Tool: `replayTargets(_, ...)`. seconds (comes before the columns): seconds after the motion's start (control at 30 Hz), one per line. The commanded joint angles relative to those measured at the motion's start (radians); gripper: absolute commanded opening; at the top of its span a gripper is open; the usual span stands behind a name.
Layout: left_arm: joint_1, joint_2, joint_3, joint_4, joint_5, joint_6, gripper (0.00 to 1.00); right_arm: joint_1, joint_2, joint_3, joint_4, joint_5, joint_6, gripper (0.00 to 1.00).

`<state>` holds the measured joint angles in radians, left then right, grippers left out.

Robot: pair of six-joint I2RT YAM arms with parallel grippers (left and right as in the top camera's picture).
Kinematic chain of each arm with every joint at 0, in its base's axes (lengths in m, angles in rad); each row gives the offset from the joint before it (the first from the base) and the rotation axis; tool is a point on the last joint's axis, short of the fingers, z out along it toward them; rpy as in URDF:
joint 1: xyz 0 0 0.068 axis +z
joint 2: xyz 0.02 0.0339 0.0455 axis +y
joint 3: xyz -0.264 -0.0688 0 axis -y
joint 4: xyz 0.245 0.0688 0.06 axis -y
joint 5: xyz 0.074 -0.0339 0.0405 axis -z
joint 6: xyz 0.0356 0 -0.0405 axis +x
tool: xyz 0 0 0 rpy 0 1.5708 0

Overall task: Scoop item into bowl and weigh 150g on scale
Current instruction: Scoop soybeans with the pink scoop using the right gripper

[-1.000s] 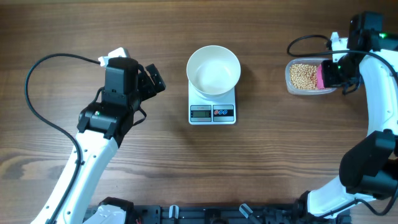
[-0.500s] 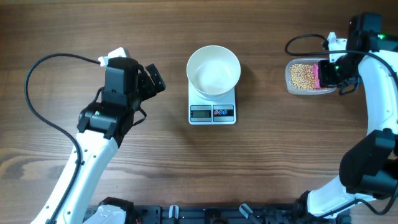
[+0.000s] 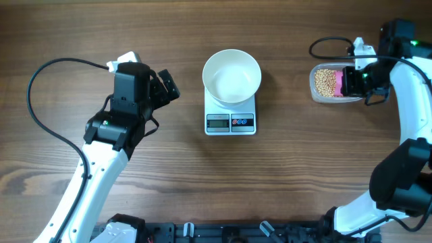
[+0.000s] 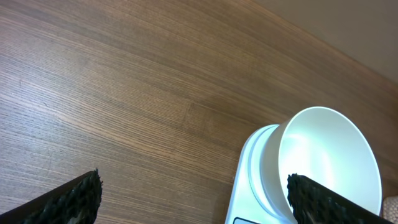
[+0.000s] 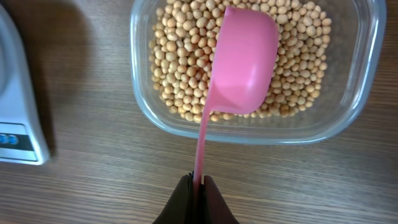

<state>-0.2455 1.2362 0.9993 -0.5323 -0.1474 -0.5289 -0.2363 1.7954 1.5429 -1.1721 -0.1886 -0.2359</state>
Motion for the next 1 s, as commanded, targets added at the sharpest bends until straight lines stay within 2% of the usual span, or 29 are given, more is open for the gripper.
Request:
replayTargets(0.0, 0.008, 0.002, 0.001, -0.001, 0.009, 0.001, 1.00, -0.038, 0.014, -0.014, 0.000, -0.137, 0.000, 0.04)
replayTargets(0.27, 0.008, 0.002, 0.001, 0.000, 0.009, 0.001, 1.00, -0.109, 0.015, -0.018, 0.002, -0.221, -0.027, 0.04)
replayTargets(0.57, 0.008, 0.002, 0.001, 0.000, 0.009, 0.001, 1.00, -0.109, 0.015, -0.137, 0.060, -0.251, -0.026, 0.04)
replayTargets(0.97, 0.008, 0.002, 0.001, -0.001, 0.009, 0.001, 1.00, -0.111, 0.015, -0.142, 0.061, -0.386, -0.023, 0.04)
